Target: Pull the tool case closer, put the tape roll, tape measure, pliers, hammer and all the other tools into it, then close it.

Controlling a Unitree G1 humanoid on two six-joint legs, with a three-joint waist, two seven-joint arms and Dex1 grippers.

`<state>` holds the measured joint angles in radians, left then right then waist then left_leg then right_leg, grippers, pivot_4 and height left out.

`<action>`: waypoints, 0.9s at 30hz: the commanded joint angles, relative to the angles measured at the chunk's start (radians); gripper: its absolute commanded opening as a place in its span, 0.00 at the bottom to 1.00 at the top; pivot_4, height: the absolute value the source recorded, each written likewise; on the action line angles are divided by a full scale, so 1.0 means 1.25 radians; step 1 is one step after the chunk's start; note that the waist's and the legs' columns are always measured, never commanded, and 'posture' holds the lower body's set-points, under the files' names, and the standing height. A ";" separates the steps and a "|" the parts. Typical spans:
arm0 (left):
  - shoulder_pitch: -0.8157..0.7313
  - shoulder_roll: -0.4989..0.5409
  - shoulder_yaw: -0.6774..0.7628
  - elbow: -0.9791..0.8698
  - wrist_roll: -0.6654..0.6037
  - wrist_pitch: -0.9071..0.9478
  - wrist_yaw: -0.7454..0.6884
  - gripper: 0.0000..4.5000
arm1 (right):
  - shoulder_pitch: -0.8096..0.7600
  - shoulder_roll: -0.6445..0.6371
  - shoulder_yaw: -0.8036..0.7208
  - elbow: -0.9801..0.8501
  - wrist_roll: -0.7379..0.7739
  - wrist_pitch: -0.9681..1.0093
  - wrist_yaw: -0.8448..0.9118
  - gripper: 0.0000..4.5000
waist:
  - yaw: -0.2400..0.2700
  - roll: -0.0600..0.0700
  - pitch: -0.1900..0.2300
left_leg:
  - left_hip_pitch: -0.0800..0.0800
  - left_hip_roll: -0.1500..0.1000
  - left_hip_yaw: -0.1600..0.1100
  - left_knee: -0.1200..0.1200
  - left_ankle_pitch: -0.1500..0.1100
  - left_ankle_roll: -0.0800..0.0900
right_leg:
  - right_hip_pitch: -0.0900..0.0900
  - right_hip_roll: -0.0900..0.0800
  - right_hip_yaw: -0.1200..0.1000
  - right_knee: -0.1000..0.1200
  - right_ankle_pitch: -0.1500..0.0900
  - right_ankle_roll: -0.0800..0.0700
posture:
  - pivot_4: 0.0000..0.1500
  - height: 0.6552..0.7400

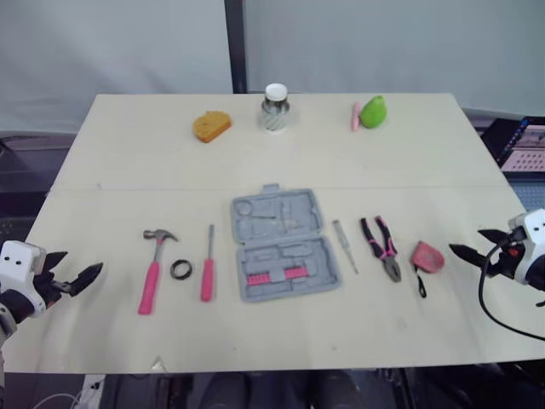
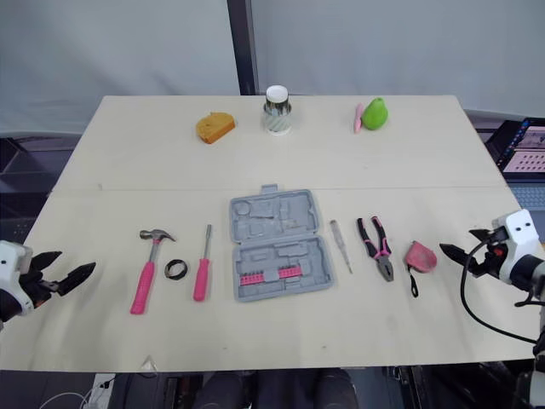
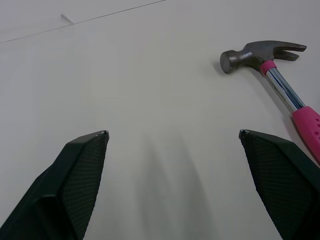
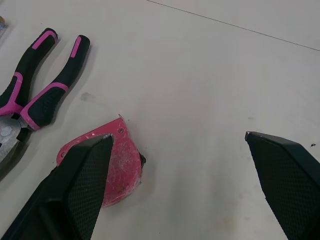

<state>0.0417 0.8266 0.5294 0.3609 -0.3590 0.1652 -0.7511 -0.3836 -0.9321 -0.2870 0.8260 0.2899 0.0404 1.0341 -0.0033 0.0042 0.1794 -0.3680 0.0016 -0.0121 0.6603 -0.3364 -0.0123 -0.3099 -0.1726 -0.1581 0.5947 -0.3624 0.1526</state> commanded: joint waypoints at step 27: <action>-0.184 -0.072 -0.345 -0.415 -0.019 0.232 -0.048 0.00 | -0.010 0.081 0.179 -0.557 0.034 0.227 0.051 0.38 | 0.003 0.000 0.000 | -0.001 0.000 -0.001 0.001 0.000 0.000 | -0.001 0.001 0.000 0.001 0.000 0.000 | 1.00 1.00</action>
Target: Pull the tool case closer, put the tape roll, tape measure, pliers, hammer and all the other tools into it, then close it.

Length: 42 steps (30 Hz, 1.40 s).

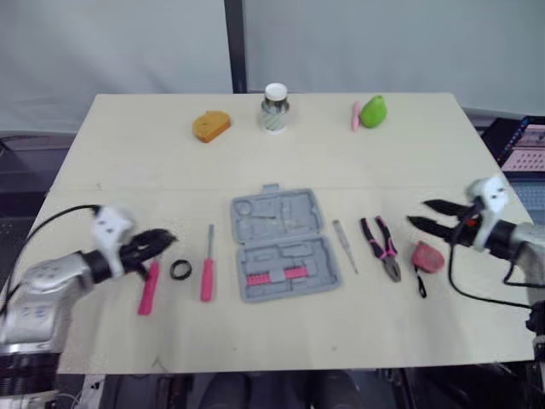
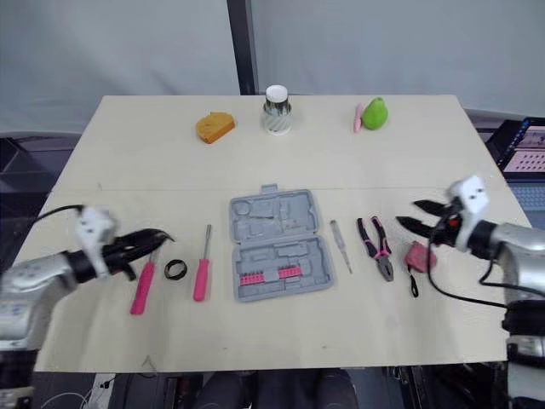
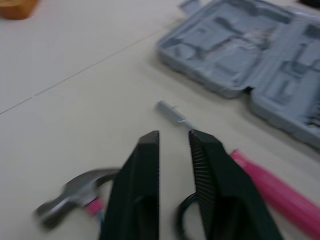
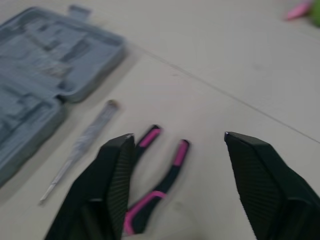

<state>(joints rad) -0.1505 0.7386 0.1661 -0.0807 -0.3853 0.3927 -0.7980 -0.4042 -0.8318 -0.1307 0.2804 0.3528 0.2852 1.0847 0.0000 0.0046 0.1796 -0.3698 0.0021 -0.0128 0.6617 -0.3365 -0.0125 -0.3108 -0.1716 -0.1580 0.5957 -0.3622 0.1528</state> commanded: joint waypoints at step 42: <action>-0.258 -0.233 -0.243 0.292 0.240 -0.104 0.041 0.00 | -0.226 0.233 0.333 0.033 -0.327 0.043 -0.122 0.01 | -0.003 0.000 0.000 | -0.004 -0.001 0.001 0.003 0.000 0.000 | -0.011 -0.001 0.002 0.013 0.000 0.000 | 1.00 1.00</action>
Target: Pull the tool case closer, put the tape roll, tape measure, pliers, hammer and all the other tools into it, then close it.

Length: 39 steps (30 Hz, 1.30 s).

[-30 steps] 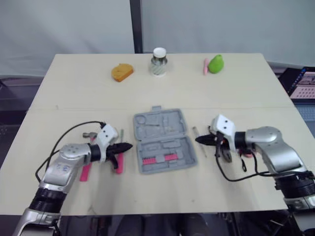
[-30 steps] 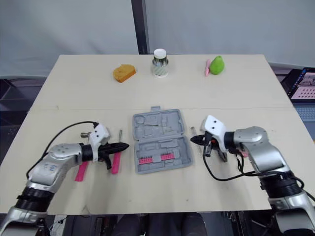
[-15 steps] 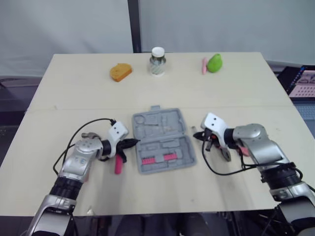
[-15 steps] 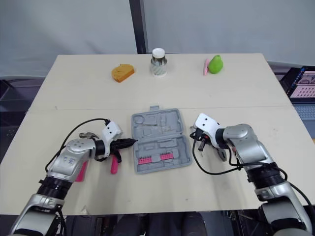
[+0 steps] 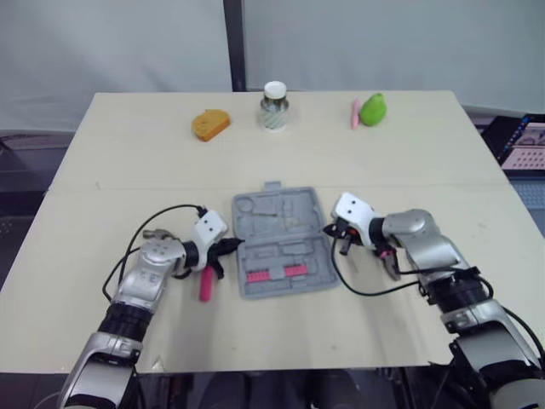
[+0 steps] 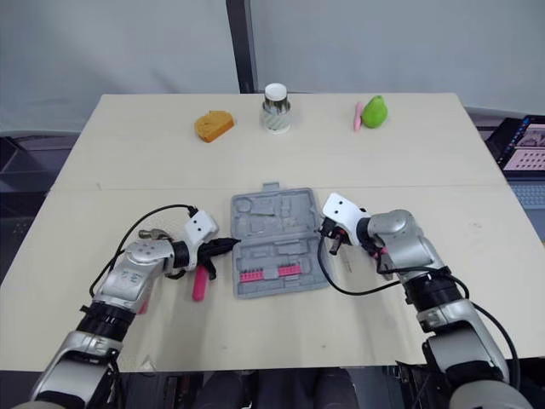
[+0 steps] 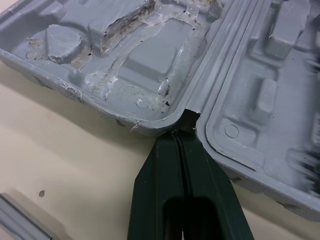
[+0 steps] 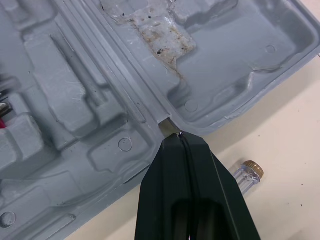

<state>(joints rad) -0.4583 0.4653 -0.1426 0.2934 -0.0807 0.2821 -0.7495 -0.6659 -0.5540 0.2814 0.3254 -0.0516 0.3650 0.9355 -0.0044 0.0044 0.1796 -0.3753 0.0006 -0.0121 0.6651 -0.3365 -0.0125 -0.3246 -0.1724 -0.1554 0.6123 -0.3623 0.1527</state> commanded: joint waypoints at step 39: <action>0.235 0.132 -0.085 -0.366 -0.018 0.154 -0.200 0.00 | 0.366 -0.078 -0.068 -0.541 0.190 0.264 0.093 0.01 | 0.006 0.000 0.000 | 0.001 0.000 0.001 0.000 0.000 0.000 | 0.000 0.000 0.004 0.000 0.000 0.000 | 1.00 1.00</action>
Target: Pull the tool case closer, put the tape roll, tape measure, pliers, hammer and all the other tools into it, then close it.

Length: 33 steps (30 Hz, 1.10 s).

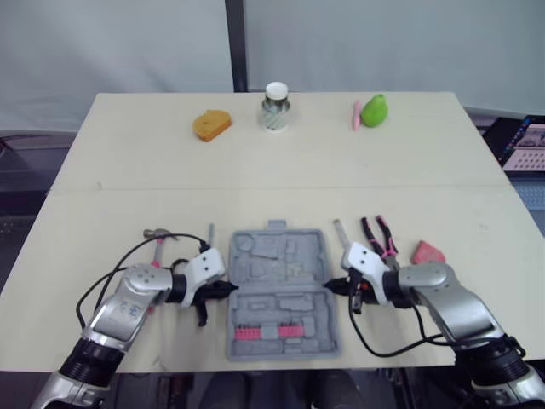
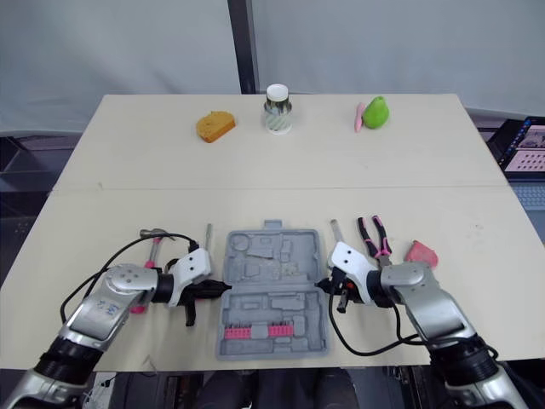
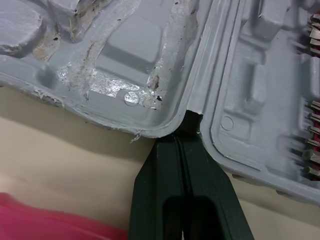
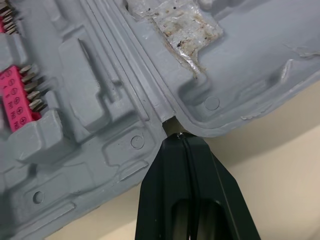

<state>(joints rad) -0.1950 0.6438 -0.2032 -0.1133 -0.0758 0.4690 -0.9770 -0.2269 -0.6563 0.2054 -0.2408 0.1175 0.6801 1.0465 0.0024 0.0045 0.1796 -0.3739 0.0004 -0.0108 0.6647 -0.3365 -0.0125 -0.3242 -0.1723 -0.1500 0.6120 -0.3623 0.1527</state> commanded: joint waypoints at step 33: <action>0.105 0.047 -0.045 -0.123 -0.052 0.067 -0.041 0.00 | 0.124 -0.057 0.014 -0.172 0.112 0.063 -0.022 0.01 | 0.017 0.000 0.000 | 0.003 0.000 0.005 -0.001 0.000 0.000 | 0.000 0.000 0.006 -0.001 0.000 0.000 | 1.00 1.00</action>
<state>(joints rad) -0.0749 0.7029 -0.2168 -0.2460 -0.1216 0.5451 -1.0076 -0.0736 -0.7326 0.2108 -0.4050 0.2190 0.7835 1.0106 0.0235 0.0041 0.1794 -0.3700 0.0006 -0.0041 0.6638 -0.3368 -0.0121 -0.3243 -0.1718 -0.1420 0.6109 -0.3623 0.1526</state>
